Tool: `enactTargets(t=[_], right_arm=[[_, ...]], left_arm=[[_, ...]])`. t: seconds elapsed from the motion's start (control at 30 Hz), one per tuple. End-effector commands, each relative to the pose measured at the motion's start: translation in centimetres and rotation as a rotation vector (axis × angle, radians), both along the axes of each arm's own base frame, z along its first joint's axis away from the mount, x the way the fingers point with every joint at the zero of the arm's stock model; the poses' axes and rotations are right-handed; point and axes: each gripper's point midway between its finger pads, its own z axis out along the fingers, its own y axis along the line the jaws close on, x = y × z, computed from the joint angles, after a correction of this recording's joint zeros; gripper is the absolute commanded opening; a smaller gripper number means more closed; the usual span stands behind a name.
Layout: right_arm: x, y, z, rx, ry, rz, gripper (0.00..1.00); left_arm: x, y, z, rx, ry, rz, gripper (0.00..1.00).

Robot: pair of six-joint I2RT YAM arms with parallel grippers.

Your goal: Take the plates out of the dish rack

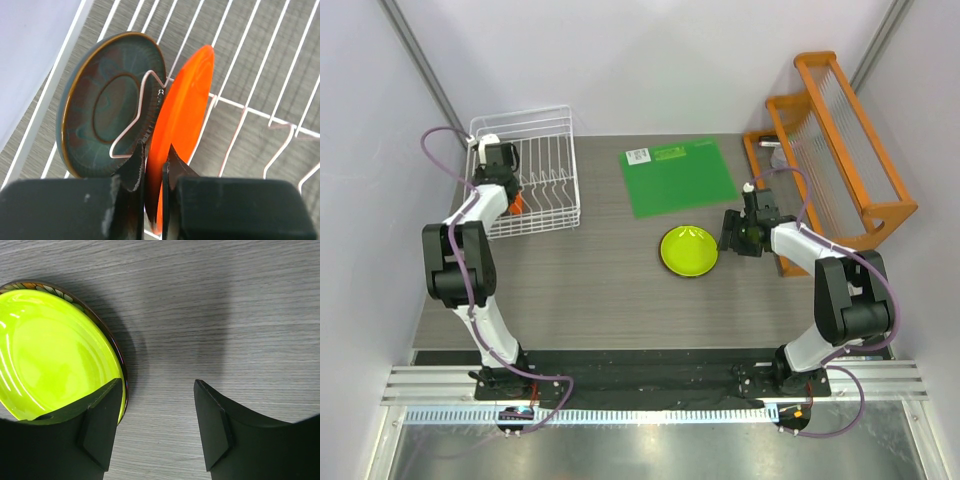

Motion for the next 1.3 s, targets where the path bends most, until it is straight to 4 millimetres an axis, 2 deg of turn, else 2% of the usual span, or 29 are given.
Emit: enactTargets(t=[0.0,0.07,0.2,0.33,0.43,0.47,0.53,0.57,0.67,0.7,0.73,0.77,0.8,0.83,0.9,0.93,0.97,1.0,1.03,1.07,1.13,1.17,1.27], right_arm=[[1.3,0.3,1.5,0.002,-0.063,0.009,0.65],[1.3,0.2,1.7,0.002,-0.068,0.008,0.65],[1.2,0.1,1.9,-0.001,-0.076,0.006,0.65],[1.1,0.2,2.0,0.002,-0.079,0.005,0.65],[1.1,0.0,2.3,-0.005,-0.086,0.001,0.65],[1.2,-0.1,2.6,-0.007,-0.095,-0.001,0.65],[1.2,-0.2,3.8,-0.009,-0.123,-0.008,0.65],[1.3,-0.3,4.5,-0.01,-0.138,-0.016,0.65],[1.3,-0.4,7.4,-0.001,-0.214,-0.033,0.66],[1.3,-0.3,8.2,0.005,-0.236,-0.034,0.66],[1.3,-0.1,8.9,0.018,-0.256,-0.031,0.66],[1.3,0.5,10.4,0.049,-0.293,-0.01,0.66],[1.1,1.6,10.9,0.1,-0.3,0.031,0.66],[1.2,2.5,11.9,0.143,-0.328,0.062,0.67],[1.1,4.5,13.3,0.239,-0.359,0.121,0.67],[0.9,6.4,14.5,0.321,-0.383,0.191,0.67],[0.9,7.3,14.8,0.375,-0.379,0.204,0.67],[0.8,8.3,15.3,0.414,-0.385,0.225,0.67],[0.8,9.7,16.2,0.461,-0.409,0.272,0.67],[1.0,10.4,16.3,0.486,-0.414,0.281,0.67],[0.9,12.2,17.6,0.557,-0.434,0.322,0.68],[1.0,12.8,17.7,0.58,-0.433,0.329,0.67],[1.0,14.1,17.9,0.65,-0.429,0.349,0.67]], left_arm=[[0.3,1.1,4.5,-0.019,-0.14,0.091,0.0],[-0.1,1.0,5.0,-0.021,-0.144,0.087,0.0],[-0.9,1.0,7.2,-0.003,-0.172,0.075,0.0],[-1.7,1.3,10.7,0.041,-0.201,0.065,0.0],[-2.5,1.4,12.5,0.056,-0.216,0.06,0.0],[-3.0,1.2,13.9,0.052,-0.242,0.057,0.0],[-3.5,0.5,14.9,0.024,-0.275,0.038,0.0],[-4.0,-0.4,16.2,-0.008,-0.305,-0.001,0.0],[-4.9,-2.9,17.7,-0.125,-0.36,-0.075,0.0],[-4.9,-4.8,17.7,-0.219,-0.381,-0.133,0.0],[-5.2,-5.8,16.9,-0.283,-0.376,-0.15,0.0],[-5.3,-7.3,16.8,-0.346,-0.384,-0.204,0.0],[-5.6,-10.1,17.2,-0.473,-0.4,-0.291,0.0],[-6.2,-11.8,15.4,-0.554,-0.368,-0.329,0.0],[-6.4,-15.8,15.8,-0.701,-0.398,-0.476,0.0],[-6.8,-17.3,14.3,-0.776,-0.373,-0.488,0.0],[-6.8,-18.8,14.4,-0.81,-0.378,-0.529,0.0],[-7.1,-20.9,13.3,-0.856,-0.342,-0.564,0.0],[-7.4,-22.8,13.2,-0.927,-0.342,-0.618,0.0],[-8.1,-25.3,12.9,-0.967,-0.317,-0.685,0.0],[-8.7,-28.0,11.7,-1.029,-0.287,-0.734,0.0],[-9.4,-30.0,11.4,-1.043,-0.262,-0.777,0.0],[-10.4,-32.7,9.9,-1.079,-0.213,-0.817,0.0]])
